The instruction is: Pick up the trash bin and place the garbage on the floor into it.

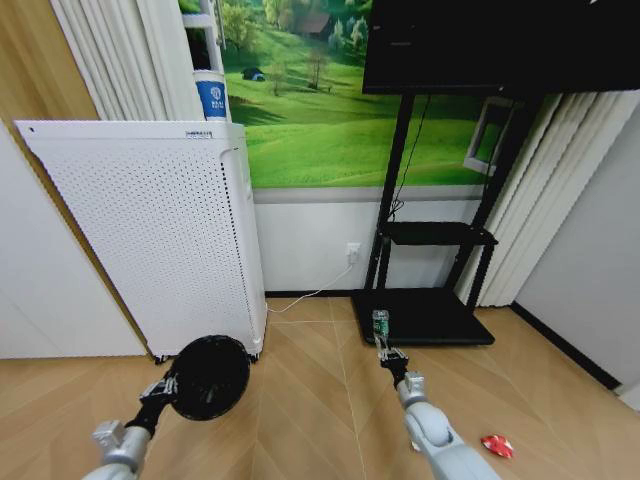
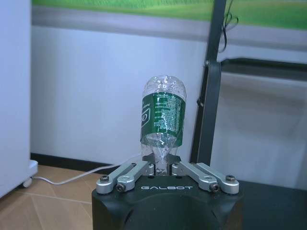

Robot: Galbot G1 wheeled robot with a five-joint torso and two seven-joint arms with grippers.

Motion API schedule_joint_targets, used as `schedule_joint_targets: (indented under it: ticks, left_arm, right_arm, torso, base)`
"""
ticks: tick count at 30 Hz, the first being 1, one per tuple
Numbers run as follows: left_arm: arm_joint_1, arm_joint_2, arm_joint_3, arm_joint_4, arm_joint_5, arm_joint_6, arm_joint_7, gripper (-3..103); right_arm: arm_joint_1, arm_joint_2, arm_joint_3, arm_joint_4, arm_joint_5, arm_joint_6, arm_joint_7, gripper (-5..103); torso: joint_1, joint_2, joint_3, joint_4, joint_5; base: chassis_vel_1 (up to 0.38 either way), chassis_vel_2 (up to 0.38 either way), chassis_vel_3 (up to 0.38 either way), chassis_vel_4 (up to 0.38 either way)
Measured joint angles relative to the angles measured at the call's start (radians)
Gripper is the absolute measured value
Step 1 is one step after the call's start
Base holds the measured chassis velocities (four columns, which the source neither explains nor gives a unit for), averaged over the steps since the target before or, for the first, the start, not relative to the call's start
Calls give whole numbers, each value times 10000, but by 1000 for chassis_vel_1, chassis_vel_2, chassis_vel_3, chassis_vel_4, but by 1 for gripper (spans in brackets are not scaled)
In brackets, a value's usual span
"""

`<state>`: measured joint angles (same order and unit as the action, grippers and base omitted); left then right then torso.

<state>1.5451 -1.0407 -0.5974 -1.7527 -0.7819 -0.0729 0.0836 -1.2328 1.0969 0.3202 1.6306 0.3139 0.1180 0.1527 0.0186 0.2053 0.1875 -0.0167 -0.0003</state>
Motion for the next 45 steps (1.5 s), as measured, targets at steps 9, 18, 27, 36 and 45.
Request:
schedule_joint_targets:
  ticks: [9, 18, 27, 36, 45]
  left_arm:
    - [-2335, 582, 2283, 1366, -679, 42, -521, 7]
    - [-5202, 166, 4560, 3365, -646, -26, -530, 7]
    - [-7691, -1001, 6763, 5586, -532, -126, -38, 7]
    - [-7556, -1208, 7831, 4699, -939, 126, 453, 7]
    - [-6973, -766, 7911, 3236, -1341, 380, 488, 7]
  right_arm:
    - [-1558, -9, 312, 2068, -98, 323, -638, 10]
    - [-2152, -131, -276, 3048, -875, 855, -1301, 10]
    - [-1358, 215, -1546, 2439, -1356, 1070, -1599, 10]
    - [-1071, 519, -2023, 1904, -1422, 1084, -1589, 10]
    - [-854, 1027, -2029, 869, -1790, 1269, -1175, 10]
  torso:
    - [0, 0, -1, -2, 2]
    - [0, 0, 0, -5, -1]
    - [0, 0, 0, -5, 6]
    - [-1, 0, 0, -4, 1]
    - [-1, 1, -1, -3, 5]
  base:
    - [0, 0, 0, 0]
    - [0, 0, 0, 0]
    - [0, 0, 0, 0]
    - [0, 0, 0, 0]
    - [0, 0, 0, 0]
